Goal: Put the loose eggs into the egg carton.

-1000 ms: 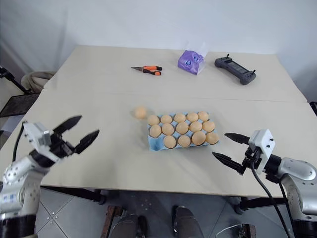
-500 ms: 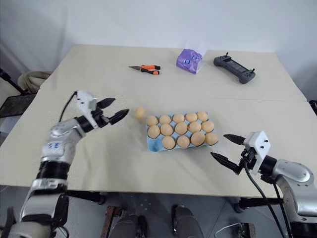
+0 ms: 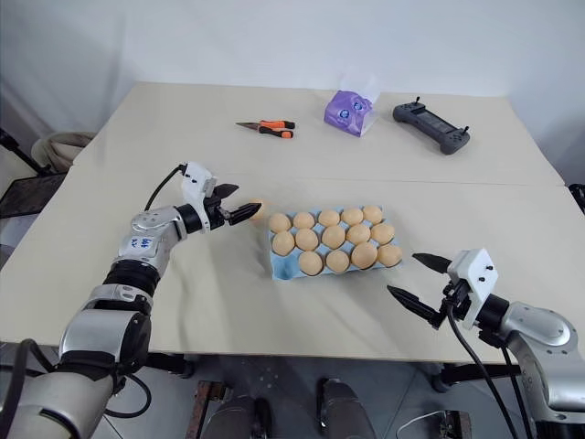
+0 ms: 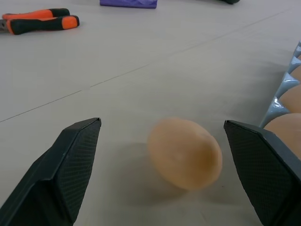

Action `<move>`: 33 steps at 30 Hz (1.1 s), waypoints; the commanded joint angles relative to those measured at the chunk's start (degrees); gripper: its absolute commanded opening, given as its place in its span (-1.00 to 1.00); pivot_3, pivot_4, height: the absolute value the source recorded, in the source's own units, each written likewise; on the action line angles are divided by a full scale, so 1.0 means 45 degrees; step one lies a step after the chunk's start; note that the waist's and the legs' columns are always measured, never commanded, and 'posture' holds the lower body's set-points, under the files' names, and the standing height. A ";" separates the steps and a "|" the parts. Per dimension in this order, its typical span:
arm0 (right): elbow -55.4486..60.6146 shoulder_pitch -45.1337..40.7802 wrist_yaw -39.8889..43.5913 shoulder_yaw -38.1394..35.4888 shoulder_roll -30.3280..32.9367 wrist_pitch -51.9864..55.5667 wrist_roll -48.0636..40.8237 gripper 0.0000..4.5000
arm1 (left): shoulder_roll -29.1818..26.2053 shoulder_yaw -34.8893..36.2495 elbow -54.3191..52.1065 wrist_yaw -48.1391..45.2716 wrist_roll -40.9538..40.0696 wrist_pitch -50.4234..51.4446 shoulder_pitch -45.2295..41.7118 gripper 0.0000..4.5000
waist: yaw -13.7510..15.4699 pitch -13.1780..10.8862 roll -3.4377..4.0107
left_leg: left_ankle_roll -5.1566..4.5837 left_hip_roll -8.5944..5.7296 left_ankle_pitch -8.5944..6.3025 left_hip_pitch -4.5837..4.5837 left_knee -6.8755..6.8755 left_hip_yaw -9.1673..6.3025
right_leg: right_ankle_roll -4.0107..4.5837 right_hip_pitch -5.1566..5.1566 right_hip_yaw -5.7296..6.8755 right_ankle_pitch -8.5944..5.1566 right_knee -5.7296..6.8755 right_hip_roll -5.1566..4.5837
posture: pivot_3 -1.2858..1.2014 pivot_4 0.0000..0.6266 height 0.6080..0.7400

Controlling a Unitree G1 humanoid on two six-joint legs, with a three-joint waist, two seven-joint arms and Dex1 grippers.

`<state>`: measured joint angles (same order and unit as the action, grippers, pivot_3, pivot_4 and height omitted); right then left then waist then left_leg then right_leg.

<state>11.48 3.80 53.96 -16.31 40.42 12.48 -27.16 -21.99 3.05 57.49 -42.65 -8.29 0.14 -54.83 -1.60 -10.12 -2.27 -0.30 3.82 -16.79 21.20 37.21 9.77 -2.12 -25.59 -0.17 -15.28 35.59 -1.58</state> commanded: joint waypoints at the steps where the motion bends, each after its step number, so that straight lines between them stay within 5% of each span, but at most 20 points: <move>1: 0.0401 0.0002 -0.0124 -0.0331 0.0019 -0.0075 -0.0182 1.00 | 0.0157 -0.0096 0.0690 0.0255 0.0409 -0.0286 -0.0726 0.98 | 0.0014 0.0000 -0.0001 | 0.0000 0.0001 0.0000 -0.0001 0.0000 -0.0001 | 0.0000 0.0000 0.0002 0.0000 0.0000 0.0001 | 0.03 -0.52 1.00; 8: 0.0467 -0.0016 -0.0231 -0.0281 0.0043 -0.0022 -0.0164 1.00 | 0.0357 -0.0261 0.2127 0.0976 0.1135 -0.0088 -0.1436 0.98 | -0.0003 -0.0001 -0.0002 | 0.0003 -0.0007 -0.0001 -0.0002 -0.0002 -0.0003 | 0.0000 0.0000 0.0006 0.0000 0.0003 0.0009 | 0.03 -0.52 1.00; 17: 0.0566 0.0010 -0.0329 -0.0309 0.0122 0.0064 -0.0133 1.00 | 0.0450 -0.0157 0.2373 0.0912 0.1277 -0.0555 -0.1554 -0.11 | 0.0004 -0.0002 -0.0004 | 0.0004 -0.0009 0.0000 0.0000 0.0003 -0.0003 | 0.0000 -0.0001 0.0007 0.0000 0.0009 0.0008 | 0.03 -0.52 1.00; 21: 0.0612 0.0142 -0.0330 -0.0431 0.0137 0.0046 -0.0147 1.00 | 0.0168 0.0021 0.1809 0.0360 0.1028 -0.0948 -0.1328 -0.11 | 0.0006 -0.0002 -0.0004 | 0.0007 -0.0008 0.0001 0.0000 0.0004 -0.0002 | 0.0000 -0.0001 0.0010 -0.0001 0.0011 0.0009 | 0.03 -0.52 1.00; 25: 0.0658 0.0324 -0.0325 -0.0568 0.0149 0.0019 -0.0183 1.00 | -0.0309 0.0312 0.0128 -0.0888 0.0430 -0.0789 -0.0707 -0.11 | -0.0019 -0.0002 -0.0004 | 0.0013 -0.0007 0.0003 -0.0002 0.0002 0.0004 | 0.0000 -0.0002 0.0006 -0.0001 0.0017 0.0013 | 0.03 -0.52 1.00; 33: 0.0493 0.0270 -0.0247 -0.0519 0.0140 0.0002 -0.0145 1.00 | -0.1095 -0.0502 -0.8470 -0.4119 -0.1906 0.3464 0.3085 -0.11 | -0.0004 -0.0002 -0.0002 | 0.0043 0.0017 0.0019 -0.0012 0.0036 0.0013 | 0.0008 -0.0003 -0.0009 -0.0006 0.0066 0.0010 | 0.03 -0.52 1.00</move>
<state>13.06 5.35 52.76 -17.36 40.43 12.85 -27.15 -26.09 2.45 26.88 -58.71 -14.70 12.03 -42.31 -1.62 -10.13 -2.28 -0.16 3.88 -16.71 21.12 37.38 9.83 -2.09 -25.59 -0.23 -15.31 35.90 -1.55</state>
